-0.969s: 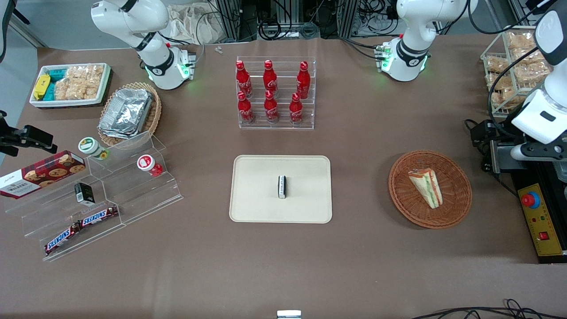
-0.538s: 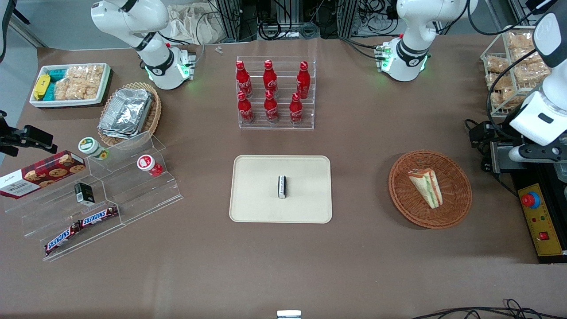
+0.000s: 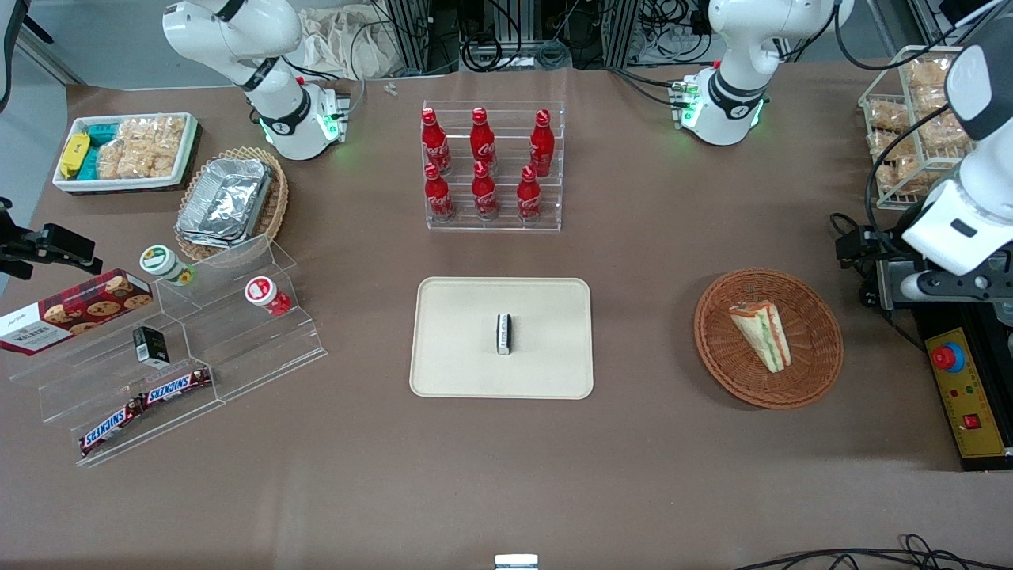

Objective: Place sandwich from basket to tray
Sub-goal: 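Lower the left gripper into the wicker basket over the sandwich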

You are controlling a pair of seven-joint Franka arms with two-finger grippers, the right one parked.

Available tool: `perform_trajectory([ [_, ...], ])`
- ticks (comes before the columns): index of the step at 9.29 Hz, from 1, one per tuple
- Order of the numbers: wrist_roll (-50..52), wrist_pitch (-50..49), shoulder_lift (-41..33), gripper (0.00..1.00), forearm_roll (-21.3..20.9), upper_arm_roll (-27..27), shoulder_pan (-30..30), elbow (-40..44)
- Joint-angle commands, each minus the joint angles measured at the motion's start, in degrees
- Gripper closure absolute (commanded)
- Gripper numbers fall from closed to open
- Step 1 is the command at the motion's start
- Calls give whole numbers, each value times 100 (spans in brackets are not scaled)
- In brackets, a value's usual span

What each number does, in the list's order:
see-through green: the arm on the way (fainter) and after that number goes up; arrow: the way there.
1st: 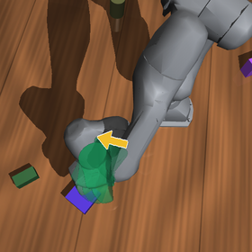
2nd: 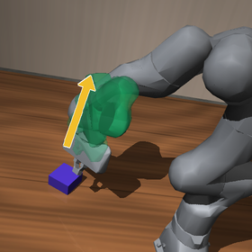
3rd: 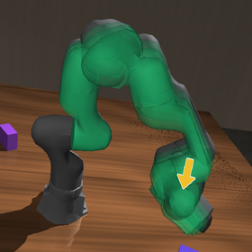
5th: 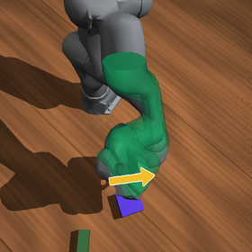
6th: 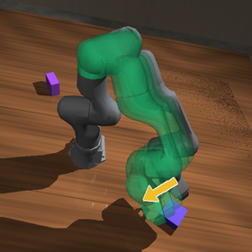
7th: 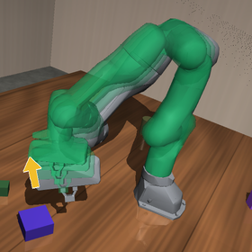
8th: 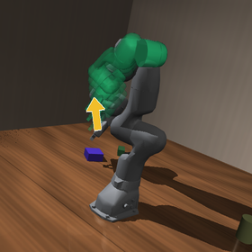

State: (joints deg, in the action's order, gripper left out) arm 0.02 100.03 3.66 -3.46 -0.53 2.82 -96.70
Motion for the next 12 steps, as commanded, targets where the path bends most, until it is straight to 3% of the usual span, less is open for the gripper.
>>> perform_trajectory([
  [1, 504, 881, 107, 1, -76, -9, -115, -837],
  [5, 2402, 2175, 1116, 1, 12, 44, -62, -1272],
  [8, 2573, 2519, 1794, 1, 363, 44, -97, -1377],
  [12, 2819, 3435, 1892, 2, 373, 44, -62, -2028],
])
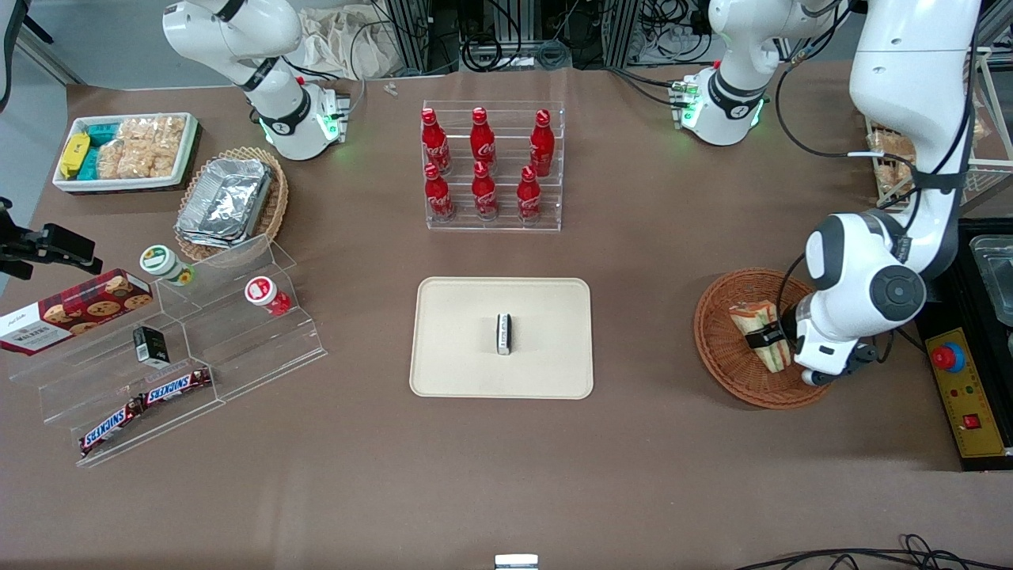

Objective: Place sandwich from basket to tray
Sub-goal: 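Close the left gripper on the wrapped triangular sandwich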

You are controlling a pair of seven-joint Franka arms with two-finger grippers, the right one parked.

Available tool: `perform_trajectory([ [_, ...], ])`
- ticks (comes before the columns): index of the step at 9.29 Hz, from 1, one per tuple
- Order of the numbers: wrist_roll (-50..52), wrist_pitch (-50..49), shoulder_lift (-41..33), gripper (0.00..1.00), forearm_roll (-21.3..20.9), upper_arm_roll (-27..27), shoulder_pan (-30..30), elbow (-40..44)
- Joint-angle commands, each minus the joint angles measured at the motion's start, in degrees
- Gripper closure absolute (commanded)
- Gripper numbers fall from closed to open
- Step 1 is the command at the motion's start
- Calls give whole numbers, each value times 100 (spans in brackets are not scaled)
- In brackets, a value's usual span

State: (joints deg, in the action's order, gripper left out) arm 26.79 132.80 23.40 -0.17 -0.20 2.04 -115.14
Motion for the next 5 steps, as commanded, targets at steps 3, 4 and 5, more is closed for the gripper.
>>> perform_trajectory([
  [3, 125, -208, -265, 79, 8, 11, 25, -334],
  [4, 98, -707, -379, 100, 8, 11, 25, -186],
  [5, 89, -1164, -476, 100, 8, 89, 42, 25],
])
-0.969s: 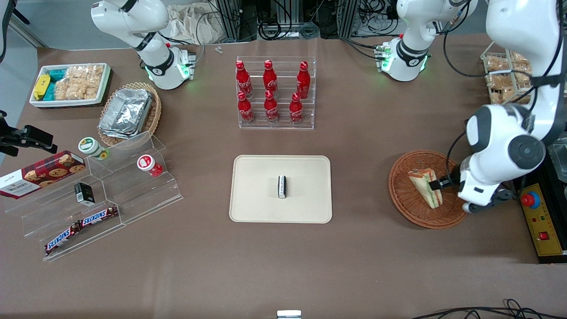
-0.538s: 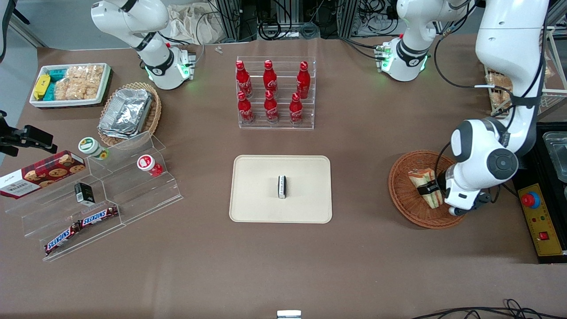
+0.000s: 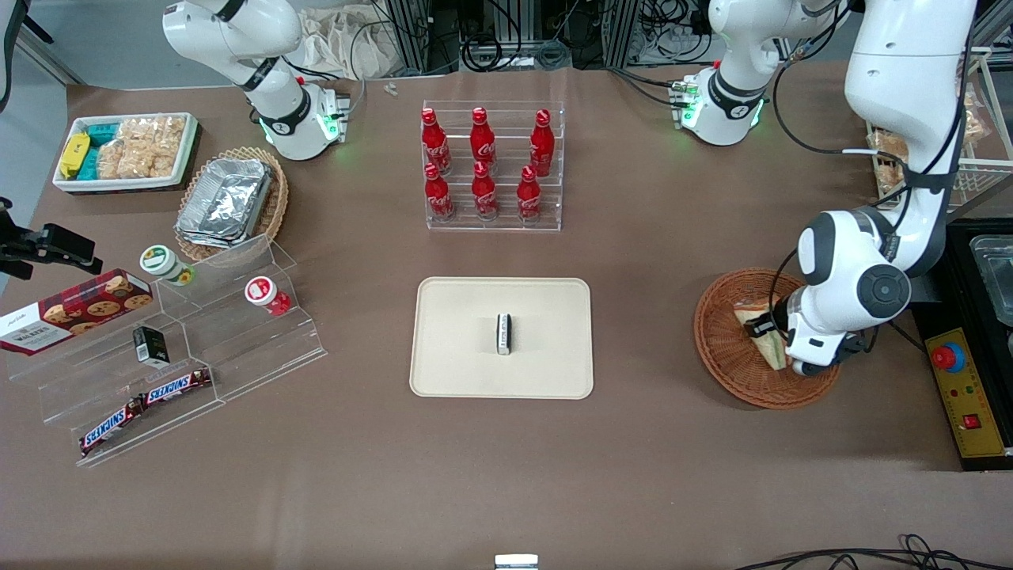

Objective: Place sandwich from basket to tray
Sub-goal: 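Close the left gripper on the wrapped triangular sandwich, then lift the sandwich up out of the basket with the left gripper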

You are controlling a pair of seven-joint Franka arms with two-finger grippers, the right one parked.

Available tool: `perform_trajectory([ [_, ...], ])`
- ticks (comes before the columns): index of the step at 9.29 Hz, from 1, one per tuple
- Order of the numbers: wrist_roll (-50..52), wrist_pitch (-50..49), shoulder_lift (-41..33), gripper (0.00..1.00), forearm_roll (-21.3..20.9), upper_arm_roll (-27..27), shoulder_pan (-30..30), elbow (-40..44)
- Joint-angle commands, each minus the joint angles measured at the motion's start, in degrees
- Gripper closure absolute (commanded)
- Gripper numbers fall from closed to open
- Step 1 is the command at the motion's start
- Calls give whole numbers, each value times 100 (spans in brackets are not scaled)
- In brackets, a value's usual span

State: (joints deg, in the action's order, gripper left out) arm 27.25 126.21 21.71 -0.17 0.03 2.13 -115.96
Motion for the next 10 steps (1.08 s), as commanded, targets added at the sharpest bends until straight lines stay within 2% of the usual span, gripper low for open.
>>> perform_trajectory([
  [1, 87, -1058, -465, 100, 25, 198, 33, 439],
  [5, 53, -3765, -589, 100, 43, 620, 33, 2722],
  [7, 17, -4139, -633, 100, -35, 1058, 33, 3323],
  [9, -18, -4000, -625, 100, -71, 1760, 50, 3404],
  [10, -9, -3808, -520, 100, -280, 2190, 164, 3413],
])
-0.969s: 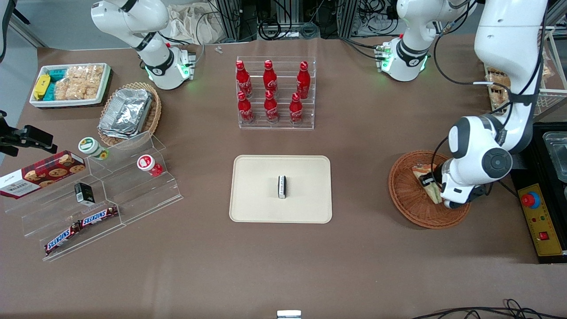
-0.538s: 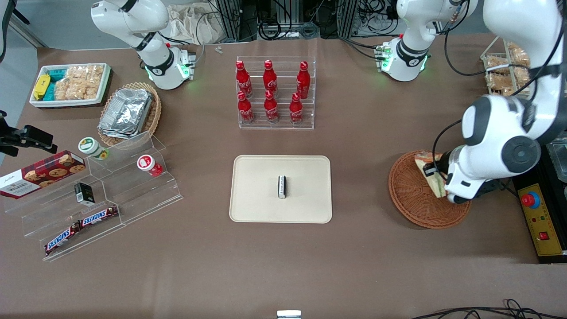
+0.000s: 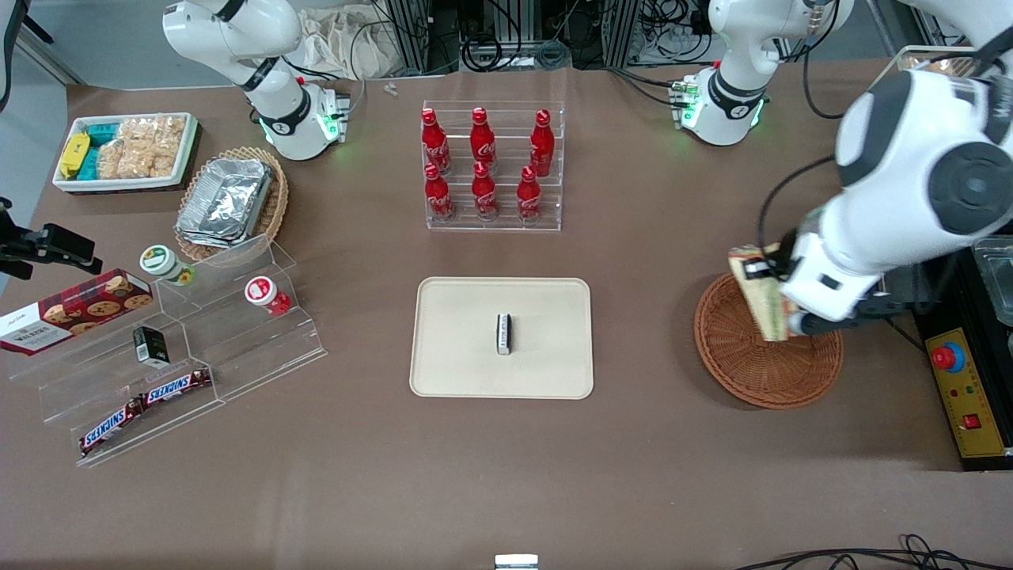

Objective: Place sandwich from basket to tray
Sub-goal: 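Lift the sandwich up out of the basket with the left gripper, then carry the sandwich over to the cream tray beside the black packet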

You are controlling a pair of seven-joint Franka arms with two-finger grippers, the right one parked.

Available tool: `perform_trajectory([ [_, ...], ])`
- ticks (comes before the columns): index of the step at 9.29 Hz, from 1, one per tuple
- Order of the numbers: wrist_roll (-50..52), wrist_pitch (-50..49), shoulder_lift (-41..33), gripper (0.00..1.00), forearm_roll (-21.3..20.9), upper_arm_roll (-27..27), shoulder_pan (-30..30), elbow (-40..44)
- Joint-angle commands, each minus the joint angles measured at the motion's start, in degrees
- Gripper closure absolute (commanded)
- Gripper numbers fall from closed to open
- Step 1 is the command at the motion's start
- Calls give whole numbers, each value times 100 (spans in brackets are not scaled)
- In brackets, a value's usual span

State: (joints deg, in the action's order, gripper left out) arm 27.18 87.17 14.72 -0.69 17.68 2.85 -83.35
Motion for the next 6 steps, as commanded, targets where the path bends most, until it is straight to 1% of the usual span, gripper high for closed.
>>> perform_trajectory([
  [1, 94, 316, 398, 100, -456, 594, 389, 144],
  [3, 121, 895, 820, 100, -520, 596, 926, 135],
  [5, 269, 1475, 1399, 100, -563, 587, 1357, 126],
  [6, 366, 1722, 1741, 100, -746, 587, 1498, 117],
])
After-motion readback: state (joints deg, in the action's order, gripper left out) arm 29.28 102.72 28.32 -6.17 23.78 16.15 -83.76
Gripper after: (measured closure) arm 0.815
